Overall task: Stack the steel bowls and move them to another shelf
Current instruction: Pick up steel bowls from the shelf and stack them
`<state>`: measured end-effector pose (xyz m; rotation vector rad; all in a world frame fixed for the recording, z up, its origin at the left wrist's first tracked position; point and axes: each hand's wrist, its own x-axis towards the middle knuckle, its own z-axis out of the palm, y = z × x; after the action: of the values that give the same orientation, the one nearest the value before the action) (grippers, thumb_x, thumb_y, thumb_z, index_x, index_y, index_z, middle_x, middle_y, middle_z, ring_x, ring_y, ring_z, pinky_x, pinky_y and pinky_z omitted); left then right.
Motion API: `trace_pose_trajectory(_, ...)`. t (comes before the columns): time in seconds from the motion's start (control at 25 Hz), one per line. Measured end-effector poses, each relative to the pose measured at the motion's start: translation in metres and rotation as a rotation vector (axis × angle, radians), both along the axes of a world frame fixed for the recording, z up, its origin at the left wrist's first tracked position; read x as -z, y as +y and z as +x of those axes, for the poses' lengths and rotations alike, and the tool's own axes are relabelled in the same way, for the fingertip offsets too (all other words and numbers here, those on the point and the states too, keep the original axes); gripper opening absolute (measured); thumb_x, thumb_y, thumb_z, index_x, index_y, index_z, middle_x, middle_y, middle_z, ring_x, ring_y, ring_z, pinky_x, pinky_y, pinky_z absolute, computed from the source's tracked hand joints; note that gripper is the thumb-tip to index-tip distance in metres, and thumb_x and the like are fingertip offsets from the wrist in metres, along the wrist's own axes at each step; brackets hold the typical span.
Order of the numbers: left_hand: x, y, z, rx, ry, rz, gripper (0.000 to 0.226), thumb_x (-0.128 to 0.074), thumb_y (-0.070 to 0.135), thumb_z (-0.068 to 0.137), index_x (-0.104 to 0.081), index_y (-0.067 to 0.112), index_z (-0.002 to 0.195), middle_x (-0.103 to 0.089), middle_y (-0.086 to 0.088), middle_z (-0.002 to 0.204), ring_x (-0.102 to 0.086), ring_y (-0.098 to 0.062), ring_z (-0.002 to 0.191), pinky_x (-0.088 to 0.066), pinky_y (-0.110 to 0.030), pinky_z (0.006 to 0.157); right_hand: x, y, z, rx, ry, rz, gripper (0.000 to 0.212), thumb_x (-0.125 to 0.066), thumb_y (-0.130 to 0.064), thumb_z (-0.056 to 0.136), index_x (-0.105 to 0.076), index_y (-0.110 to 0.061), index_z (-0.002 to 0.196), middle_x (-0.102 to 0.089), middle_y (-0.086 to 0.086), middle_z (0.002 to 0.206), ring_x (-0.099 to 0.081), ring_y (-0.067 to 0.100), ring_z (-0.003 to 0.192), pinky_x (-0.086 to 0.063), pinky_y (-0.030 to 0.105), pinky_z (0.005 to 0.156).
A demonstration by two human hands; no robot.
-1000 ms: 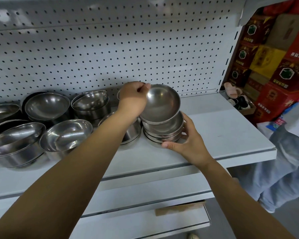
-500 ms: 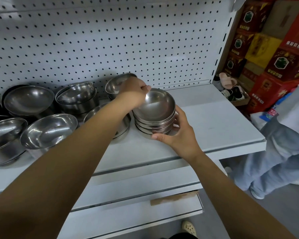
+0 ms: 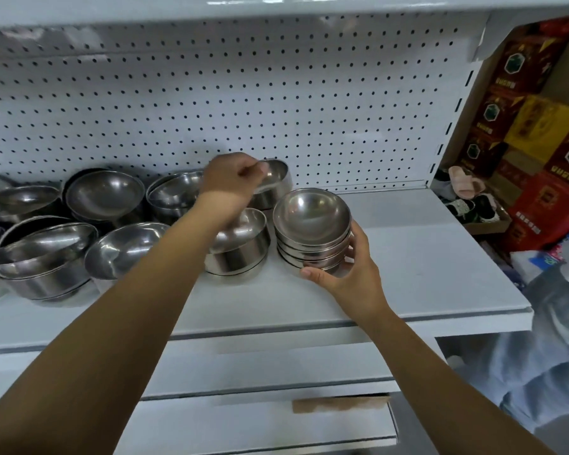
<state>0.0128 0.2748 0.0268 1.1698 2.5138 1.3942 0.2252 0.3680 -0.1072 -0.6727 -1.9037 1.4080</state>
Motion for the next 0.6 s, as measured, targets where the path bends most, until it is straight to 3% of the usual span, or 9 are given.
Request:
trace_pose_trajectory(0.12, 0.001, -0.030, -0.031, -0.185, 0.124, 0.012, 0.020, -0.069, 0.029, 0.095, -0.073, 0.011, 0.103, -0.074, 0.001, 0.105, -0.064, -0.011, 0.096, -0.044, -0.016, 0.084, -0.002, -0.008, -0.010, 0.007, 0.056, -0.055, 0.118, -0.099, -0.017, 0.065, -0.029, -0.033, 0.159, -0.052, -0.022, 0.137, -0.057, -0.018, 0.114, -0.049, 0.005, 0.090)
trace_pose_trajectory(0.28, 0.011, -0.061, -0.065, -0.297, 0.116, -0.167, 0.022, -0.067, 0.028, 0.096, -0.073, 0.009, 0.106, -0.075, -0.007, 0.112, -0.068, -0.027, 0.106, -0.050, -0.034, 0.094, -0.002, -0.015, -0.021, 0.017, 0.089, -0.058, 0.114, -0.098, -0.015, 0.066, -0.030, -0.037, 0.155, -0.050, -0.025, 0.138, -0.058, 0.007, 0.130, -0.051, 0.027, 0.109)
trace_pose_trajectory(0.44, 0.019, -0.069, -0.071, -0.238, 0.150, -0.334, 0.022, -0.065, 0.035, 0.099, -0.074, 0.014, 0.101, -0.068, -0.009, 0.096, -0.062, -0.028, 0.095, -0.043, -0.034, 0.086, 0.000, -0.016, -0.020, 0.042, 0.083, -0.034, 0.113, -0.097, -0.017, 0.068, -0.029, -0.037, 0.157, -0.051, -0.027, 0.136, -0.059, 0.006, 0.129, -0.050, 0.014, 0.102)
trace_pose_trajectory(0.6, 0.028, -0.069, -0.082, -0.240, 0.116, -0.287, 0.018, -0.067, 0.032, 0.098, -0.075, 0.016, 0.102, -0.074, -0.003, 0.102, -0.060, -0.017, 0.088, -0.038, -0.026, 0.080, 0.000, -0.017, -0.018, 0.068, 0.048, -0.029, 0.116, -0.097, -0.025, 0.068, -0.026, -0.042, 0.158, -0.051, -0.033, 0.133, -0.058, -0.005, 0.122, -0.048, 0.015, 0.099)
